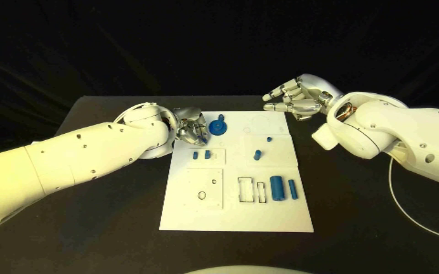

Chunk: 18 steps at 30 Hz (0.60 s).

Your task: Assemble the parts on the task board

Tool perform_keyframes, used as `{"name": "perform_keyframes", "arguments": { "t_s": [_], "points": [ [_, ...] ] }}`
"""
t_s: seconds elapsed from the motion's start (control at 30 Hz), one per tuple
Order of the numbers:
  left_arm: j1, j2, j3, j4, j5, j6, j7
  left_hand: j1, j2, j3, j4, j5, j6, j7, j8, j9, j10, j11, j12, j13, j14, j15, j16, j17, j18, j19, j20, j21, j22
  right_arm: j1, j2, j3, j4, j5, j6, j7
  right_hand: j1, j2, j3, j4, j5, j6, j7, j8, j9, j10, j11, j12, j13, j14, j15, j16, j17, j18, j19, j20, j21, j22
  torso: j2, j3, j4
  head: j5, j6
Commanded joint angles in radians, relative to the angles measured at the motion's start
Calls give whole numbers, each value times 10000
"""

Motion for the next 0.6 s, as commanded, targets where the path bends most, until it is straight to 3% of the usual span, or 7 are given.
{"name": "perform_keyframes", "arguments": {
  "t_s": [0.03,0.23,0.6],
  "points": [
    [-24,29,-17,0,-111,329,-21,-111,-12,57,-19,-55,86,8,-15,7,78,-18,-39,0,388,-40,29,-9,-55,347,-58,-64,244,-5,1,1,9,-79,129,56,49,83,32,11,37,33,15,-39,-11,-28,-1,33,14,565,-55,-31,485,65,-64,13,-56,-14,-8,-3,6,2,0],
    [-26,32,-20,11,-113,325,29,-155,-56,80,-65,-60,16,41,-101,-20,13,14,-149,-15,377,-19,32,-18,-76,350,-49,22,313,-5,7,1,0,-79,124,64,49,83,32,11,37,33,15,-39,-11,-28,-1,33,14,565,-55,-31,485,65,-64,13,-56,-14,-10,-4,-3,17,-15],
    [-27,-10,-22,0,-72,39,57,-476,-409,287,-121,-14,-1076,492,-869,-371,-729,441,-814,-211,308,312,-29,-240,-40,219,183,-341,120,-5,4,0,-52,-88,98,52,46,72,19,15,37,35,18,-40,-11,-100,2,-91,-85,542,-53,-112,384,89,-136,14,-115,-122,-6,-2,3,30,-15]
  ]
}}
